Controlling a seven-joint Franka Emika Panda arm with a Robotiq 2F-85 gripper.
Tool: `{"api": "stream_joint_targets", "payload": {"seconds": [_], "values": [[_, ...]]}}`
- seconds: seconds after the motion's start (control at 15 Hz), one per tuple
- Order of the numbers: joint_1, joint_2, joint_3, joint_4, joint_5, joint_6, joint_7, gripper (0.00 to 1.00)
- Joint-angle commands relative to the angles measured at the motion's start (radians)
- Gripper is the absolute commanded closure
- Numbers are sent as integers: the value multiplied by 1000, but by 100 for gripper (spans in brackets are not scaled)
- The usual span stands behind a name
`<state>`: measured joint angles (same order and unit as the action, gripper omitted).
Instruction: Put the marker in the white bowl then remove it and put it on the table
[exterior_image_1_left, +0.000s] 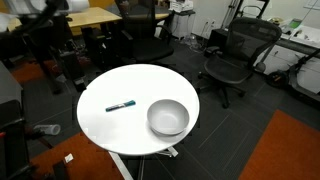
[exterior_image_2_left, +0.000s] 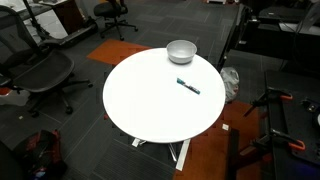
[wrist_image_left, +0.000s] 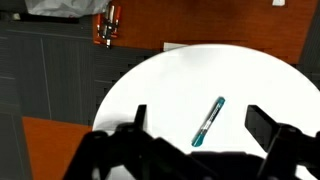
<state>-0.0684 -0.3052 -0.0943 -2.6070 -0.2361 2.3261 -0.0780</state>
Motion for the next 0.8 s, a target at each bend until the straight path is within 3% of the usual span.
{"api": "stream_joint_targets", "payload": {"seconds": [0.0, 0.4, 0.73], "values": [[8, 126, 3, 29, 87, 158, 26, 0], [9, 329, 35, 81, 120, 372, 87, 0], [38, 489, 27, 175, 47, 413, 247, 0]]}}
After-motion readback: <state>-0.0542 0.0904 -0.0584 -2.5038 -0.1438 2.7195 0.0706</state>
